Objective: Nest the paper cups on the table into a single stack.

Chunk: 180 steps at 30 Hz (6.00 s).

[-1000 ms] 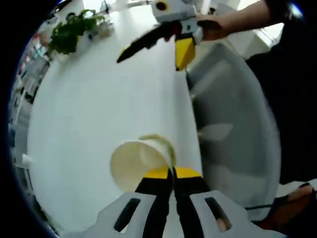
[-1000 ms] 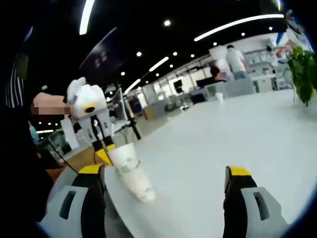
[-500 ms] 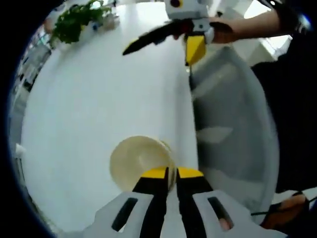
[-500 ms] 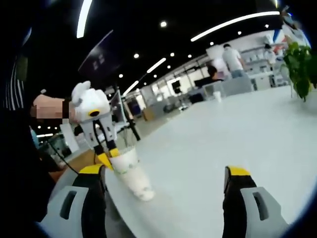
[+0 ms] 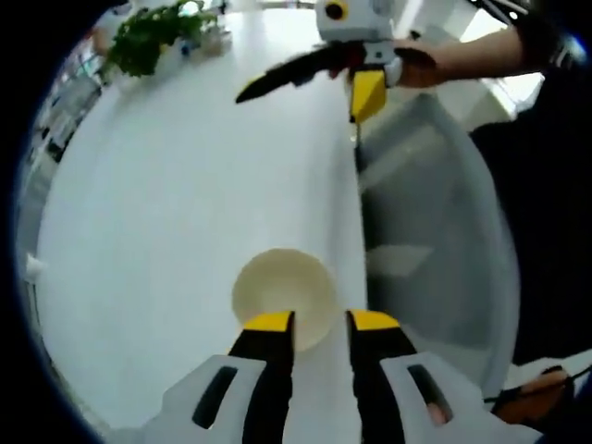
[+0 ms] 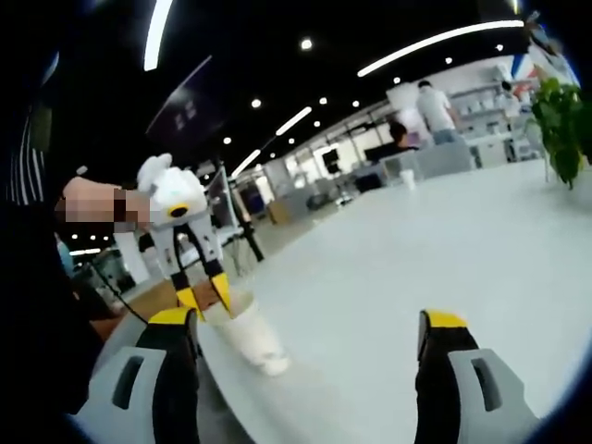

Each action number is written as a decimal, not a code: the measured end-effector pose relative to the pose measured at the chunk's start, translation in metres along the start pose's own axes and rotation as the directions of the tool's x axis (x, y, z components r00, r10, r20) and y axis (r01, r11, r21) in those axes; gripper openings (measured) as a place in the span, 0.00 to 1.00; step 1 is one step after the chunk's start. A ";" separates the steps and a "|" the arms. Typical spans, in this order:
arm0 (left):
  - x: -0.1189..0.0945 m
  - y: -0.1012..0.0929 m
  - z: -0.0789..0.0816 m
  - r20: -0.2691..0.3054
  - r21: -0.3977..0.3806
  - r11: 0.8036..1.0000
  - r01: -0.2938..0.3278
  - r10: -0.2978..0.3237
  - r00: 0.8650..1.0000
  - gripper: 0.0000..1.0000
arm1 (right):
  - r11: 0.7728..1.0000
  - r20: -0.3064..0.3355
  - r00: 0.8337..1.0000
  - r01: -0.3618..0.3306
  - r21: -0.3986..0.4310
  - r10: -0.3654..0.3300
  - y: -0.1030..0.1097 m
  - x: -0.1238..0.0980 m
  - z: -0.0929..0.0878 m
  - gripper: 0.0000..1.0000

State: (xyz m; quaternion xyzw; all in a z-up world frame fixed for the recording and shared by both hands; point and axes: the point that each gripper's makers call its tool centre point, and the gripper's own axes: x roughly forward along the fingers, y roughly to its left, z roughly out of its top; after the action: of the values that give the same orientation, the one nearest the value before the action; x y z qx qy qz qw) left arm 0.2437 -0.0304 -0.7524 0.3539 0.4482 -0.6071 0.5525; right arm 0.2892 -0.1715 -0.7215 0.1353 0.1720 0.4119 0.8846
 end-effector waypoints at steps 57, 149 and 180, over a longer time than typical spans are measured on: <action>0.002 0.024 -0.031 0.433 -0.392 0.915 -0.089 0.269 0.860 0.46 | 0.906 -0.399 0.887 -0.346 -0.245 0.230 0.067 0.069 -0.072 0.69; -0.011 0.198 0.026 0.535 -0.284 0.941 -0.185 0.315 0.784 0.34 | 0.933 -0.346 0.933 -0.210 -0.292 0.101 -0.074 0.165 -0.002 0.46; -0.109 0.072 -0.063 0.614 -0.546 0.794 -0.266 0.596 0.518 0.93 | 0.918 -0.245 0.964 -0.001 -0.398 -0.106 -0.038 -0.016 0.023 0.98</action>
State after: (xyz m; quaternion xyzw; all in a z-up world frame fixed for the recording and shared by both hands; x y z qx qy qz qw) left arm 0.3262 0.0674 -0.6848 0.0509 0.1775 -0.4359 0.8808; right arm 0.3151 -0.2098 -0.7122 -0.1058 0.2044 0.4281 0.8739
